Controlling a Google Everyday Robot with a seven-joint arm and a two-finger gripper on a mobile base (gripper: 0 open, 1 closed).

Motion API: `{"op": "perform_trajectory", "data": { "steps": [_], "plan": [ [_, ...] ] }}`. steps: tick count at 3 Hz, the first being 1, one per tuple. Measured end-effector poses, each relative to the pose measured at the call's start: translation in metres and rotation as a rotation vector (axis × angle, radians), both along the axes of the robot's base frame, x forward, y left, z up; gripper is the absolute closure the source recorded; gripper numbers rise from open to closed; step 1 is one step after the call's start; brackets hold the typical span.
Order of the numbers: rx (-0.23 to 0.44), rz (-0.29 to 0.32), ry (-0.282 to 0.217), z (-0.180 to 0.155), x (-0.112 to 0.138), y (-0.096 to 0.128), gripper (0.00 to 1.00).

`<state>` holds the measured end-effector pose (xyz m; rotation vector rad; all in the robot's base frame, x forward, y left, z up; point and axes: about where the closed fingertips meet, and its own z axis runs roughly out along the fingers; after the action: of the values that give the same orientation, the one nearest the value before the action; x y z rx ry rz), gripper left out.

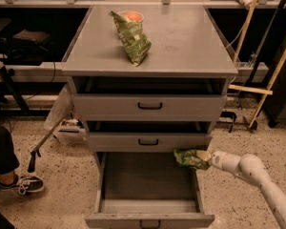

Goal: Pick green rice chip bag from bottom drawer and place on counter

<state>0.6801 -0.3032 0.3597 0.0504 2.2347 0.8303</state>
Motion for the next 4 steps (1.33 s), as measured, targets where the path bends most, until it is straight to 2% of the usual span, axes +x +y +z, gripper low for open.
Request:
{"op": "perform_trajectory", "data": {
  "steps": [1, 2, 3, 4],
  "plan": [
    [-0.002, 0.004, 0.003, -0.001, 0.0, 0.002, 1.0],
    [-0.017, 0.048, 0.045, 0.009, -0.024, 0.01, 1.0],
    [-0.063, 0.165, 0.104, 0.051, -0.083, 0.024, 1.0],
    [-0.112, 0.41, 0.116, 0.079, -0.143, 0.084, 1.0]
  ]
}}
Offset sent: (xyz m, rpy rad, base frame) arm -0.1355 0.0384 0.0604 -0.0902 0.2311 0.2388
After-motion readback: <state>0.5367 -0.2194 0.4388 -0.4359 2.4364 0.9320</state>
